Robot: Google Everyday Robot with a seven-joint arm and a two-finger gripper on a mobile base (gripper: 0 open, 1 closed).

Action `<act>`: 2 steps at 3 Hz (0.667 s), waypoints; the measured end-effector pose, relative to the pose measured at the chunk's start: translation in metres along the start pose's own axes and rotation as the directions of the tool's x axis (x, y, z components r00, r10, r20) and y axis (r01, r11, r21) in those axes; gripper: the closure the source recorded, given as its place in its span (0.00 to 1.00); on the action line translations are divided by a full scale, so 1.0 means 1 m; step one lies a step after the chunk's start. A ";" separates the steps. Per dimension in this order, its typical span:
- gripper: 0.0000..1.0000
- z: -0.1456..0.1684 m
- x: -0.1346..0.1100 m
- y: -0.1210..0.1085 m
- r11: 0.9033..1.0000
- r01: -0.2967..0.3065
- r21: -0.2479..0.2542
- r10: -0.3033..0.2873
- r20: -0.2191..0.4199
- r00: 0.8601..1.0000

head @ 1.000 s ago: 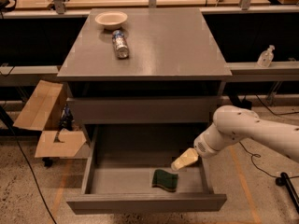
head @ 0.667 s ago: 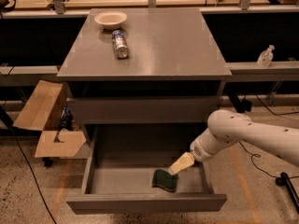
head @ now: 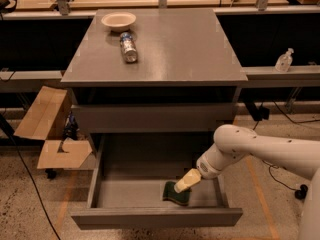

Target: Pick sponge from middle drawer and place on counter

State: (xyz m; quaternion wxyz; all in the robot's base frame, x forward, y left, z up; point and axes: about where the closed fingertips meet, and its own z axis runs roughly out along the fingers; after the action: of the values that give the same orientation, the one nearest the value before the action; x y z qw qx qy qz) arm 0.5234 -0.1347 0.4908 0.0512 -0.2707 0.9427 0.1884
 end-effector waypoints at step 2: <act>0.00 0.045 -0.019 0.024 0.996 0.039 -0.079 -0.035 0.050 0.998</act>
Offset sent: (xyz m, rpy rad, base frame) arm 0.0106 0.0775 -0.0435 0.1628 -0.0491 0.0640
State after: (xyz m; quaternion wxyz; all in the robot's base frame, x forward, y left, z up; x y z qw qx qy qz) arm 0.5262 -0.0898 0.4612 0.0668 -0.2854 0.9277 0.2313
